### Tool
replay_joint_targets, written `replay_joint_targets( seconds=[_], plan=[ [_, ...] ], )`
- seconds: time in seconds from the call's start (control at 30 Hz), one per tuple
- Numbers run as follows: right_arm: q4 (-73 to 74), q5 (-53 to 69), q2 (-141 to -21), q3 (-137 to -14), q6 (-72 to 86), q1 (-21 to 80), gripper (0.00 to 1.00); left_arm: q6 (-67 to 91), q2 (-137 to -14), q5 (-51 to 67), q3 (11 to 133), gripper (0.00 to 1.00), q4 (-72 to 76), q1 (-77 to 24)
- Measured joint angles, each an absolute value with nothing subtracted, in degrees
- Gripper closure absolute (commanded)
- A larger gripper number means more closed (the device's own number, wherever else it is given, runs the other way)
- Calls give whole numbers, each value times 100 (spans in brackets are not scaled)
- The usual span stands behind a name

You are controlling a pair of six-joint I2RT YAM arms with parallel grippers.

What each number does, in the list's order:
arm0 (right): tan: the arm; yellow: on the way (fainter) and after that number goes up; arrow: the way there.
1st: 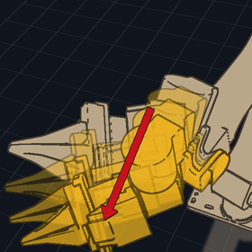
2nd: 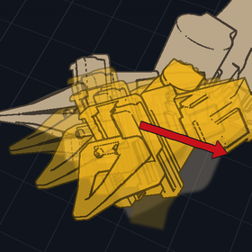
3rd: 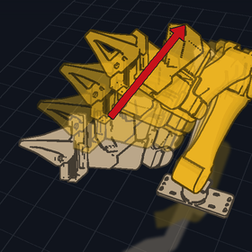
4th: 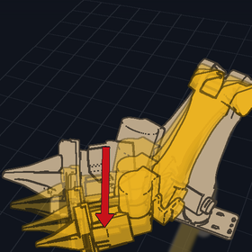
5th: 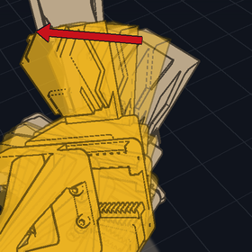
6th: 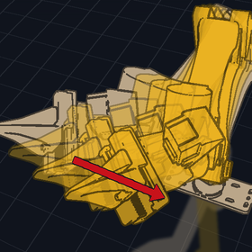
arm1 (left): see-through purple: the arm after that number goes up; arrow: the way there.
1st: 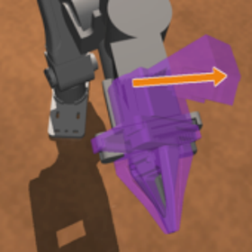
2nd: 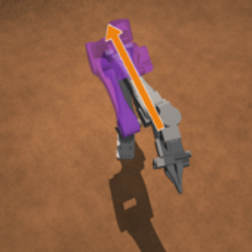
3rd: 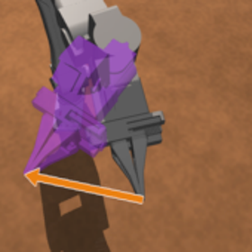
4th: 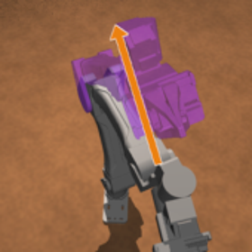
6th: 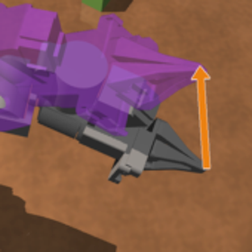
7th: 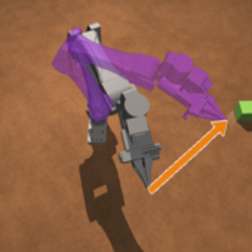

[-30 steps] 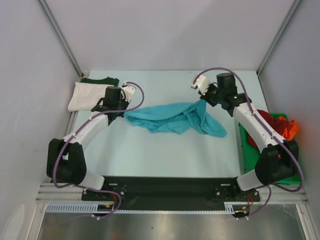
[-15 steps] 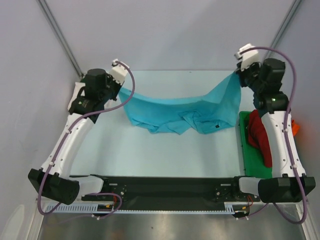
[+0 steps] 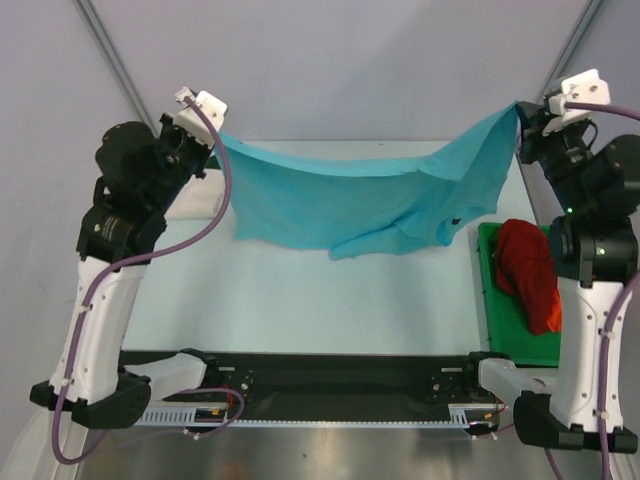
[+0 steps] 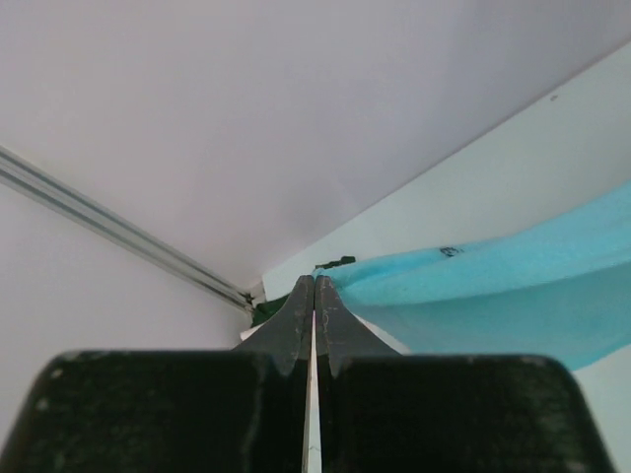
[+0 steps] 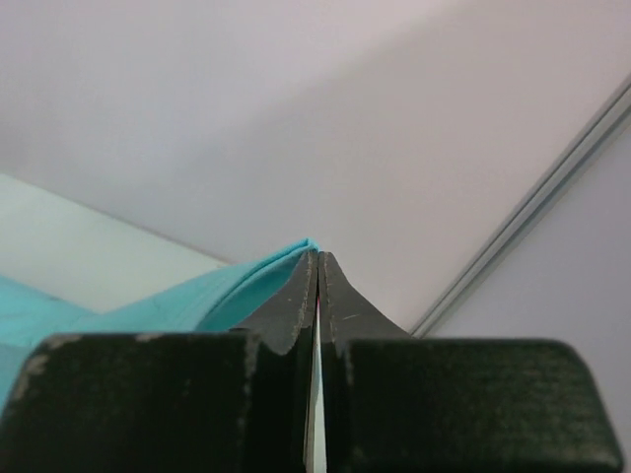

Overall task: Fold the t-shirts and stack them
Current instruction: Flatten the tshirt out

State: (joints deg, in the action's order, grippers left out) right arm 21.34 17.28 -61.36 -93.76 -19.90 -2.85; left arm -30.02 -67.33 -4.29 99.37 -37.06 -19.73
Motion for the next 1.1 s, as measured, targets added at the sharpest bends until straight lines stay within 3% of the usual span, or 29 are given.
replay_joint_targets(
  seconds=[0.47, 0.67, 0.83, 0.93, 1.1],
  plan=[
    [2069, 1793, -4580, -10182, -1754, -287, 100, -3048, -5537, 45, 10779, 100, -3881, -1647],
    [2045, 1778, -4908, -11222, -1826, -287, 100, -3057, -5284, 193, 11454, 100, -3745, -1400],
    [1894, 1761, -5476, -11767, -1962, -287, 100, -3116, -5295, 12, 11310, 100, -3481, -1382],
    [1822, 1767, -5623, -11295, -2082, -285, 100, -3111, -5330, -69, 10689, 100, -3459, -1376],
    [1841, 1966, -5605, -9421, -2394, -287, 100, -3116, -5446, -75, 8899, 100, -3518, -1369]
  ],
)
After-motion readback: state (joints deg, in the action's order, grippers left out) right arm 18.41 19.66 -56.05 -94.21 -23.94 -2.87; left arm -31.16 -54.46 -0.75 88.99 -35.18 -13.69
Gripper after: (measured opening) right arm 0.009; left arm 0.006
